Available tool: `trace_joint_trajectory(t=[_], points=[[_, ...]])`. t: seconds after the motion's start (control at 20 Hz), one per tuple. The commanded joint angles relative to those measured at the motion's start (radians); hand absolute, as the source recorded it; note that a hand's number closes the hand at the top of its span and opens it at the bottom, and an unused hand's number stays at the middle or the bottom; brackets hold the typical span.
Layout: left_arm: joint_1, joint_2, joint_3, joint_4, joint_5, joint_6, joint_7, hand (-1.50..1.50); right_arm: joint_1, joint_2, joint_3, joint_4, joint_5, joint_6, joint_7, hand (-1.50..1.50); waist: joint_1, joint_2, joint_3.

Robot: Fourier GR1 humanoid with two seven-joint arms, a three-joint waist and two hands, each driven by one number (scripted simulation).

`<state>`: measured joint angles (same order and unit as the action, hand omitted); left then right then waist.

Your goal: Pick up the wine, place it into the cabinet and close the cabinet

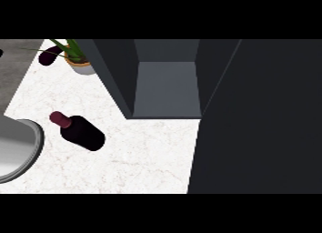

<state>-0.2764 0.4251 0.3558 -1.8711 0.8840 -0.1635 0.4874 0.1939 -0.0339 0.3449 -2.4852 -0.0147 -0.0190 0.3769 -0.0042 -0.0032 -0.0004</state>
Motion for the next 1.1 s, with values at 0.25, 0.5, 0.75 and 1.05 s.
trace_joint_trajectory(t=[0.25,0.5,0.75,1.05], points=[[-0.016,0.051,0.042,0.032,0.026,0.014,0.054,-1.5,-0.024,-0.004,0.144,-0.194,0.157,-0.104,0.178,-1.5,-0.004,-0.001,-0.001],[-0.032,0.051,0.008,0.022,-0.007,0.048,0.077,-1.5,-0.164,-0.014,0.059,-0.152,0.107,-0.144,0.254,-1.5,0.001,0.002,-0.001],[0.026,0.017,0.008,0.029,-0.027,0.015,0.046,-1.5,-0.116,-0.048,0.107,-0.199,0.13,-0.17,0.263,-1.5,-0.003,-0.001,0.0],[-0.056,0.036,0.003,0.192,-0.079,-0.018,0.0,-1.5,-0.127,-0.083,0.127,-0.188,0.136,-0.195,0.249,-1.5,-0.021,0.002,0.0]])
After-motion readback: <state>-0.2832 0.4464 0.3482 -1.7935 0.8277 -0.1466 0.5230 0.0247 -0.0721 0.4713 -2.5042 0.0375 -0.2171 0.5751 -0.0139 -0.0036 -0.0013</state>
